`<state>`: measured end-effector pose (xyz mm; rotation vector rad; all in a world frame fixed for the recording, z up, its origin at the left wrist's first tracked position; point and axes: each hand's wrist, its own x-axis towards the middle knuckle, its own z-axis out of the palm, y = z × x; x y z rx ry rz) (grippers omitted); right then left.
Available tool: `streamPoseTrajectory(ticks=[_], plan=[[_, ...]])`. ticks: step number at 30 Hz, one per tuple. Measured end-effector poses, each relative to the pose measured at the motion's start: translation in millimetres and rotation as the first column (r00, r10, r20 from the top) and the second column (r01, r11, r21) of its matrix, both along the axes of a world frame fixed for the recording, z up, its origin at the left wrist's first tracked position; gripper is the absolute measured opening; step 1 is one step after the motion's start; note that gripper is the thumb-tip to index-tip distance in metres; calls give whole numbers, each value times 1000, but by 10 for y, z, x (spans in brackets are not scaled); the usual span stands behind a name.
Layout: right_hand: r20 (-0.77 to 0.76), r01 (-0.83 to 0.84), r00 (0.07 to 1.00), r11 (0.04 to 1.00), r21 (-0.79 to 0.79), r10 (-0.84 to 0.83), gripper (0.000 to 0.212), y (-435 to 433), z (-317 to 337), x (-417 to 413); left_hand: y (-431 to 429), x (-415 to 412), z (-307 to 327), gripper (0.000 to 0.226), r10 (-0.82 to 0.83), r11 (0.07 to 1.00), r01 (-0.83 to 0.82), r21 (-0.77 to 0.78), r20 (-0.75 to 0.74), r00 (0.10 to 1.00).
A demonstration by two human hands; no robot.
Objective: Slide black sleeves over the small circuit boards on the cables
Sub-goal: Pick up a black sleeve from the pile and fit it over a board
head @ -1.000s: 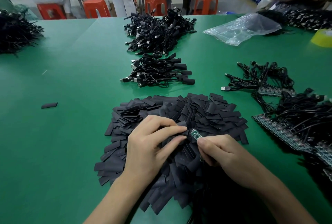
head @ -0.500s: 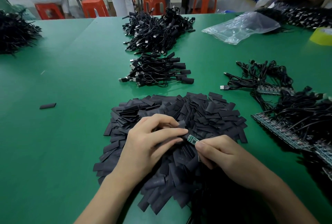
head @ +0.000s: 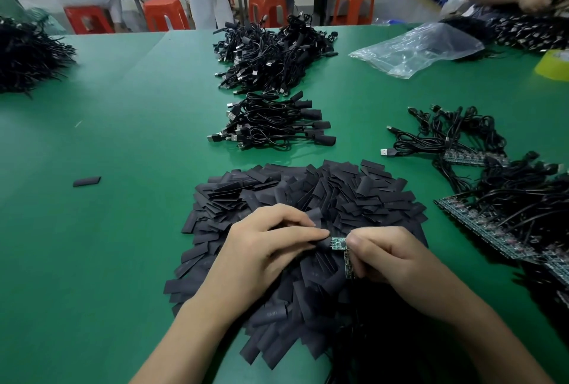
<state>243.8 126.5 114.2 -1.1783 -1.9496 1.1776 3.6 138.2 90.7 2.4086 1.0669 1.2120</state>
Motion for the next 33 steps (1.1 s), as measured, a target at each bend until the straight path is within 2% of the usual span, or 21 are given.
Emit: streamPoseTrajectory(ticks=[4,11,17,24,28,33], plan=[[-19,52,998,999,2,-52,45,2,-4,-7,-10,34,-6,26,16,1000,-16,1,13,1000],[-11,41,999,999,-25,-41,46,-10,-14,-25,-48,76,39,27,87,991,-77,-107,90,992],[11,29,1000,1000,4,-29,49,-7,-26,-31,-65,98,57,25,130,985,-116,-125,113,985],[79,-3,997,998,62,-2,48,-15,-52,-47,-62,73,9,22,38,997,-33,-77,54,998],[104,-10,995,994,106,-1,41,-29,-52,-66,-80,120,-14,21,18,998,-16,-59,33,999],[-23,56,998,997,57,-55,18,-6,-15,-28,-80,106,-18,20,84,996,-81,-44,72,994]])
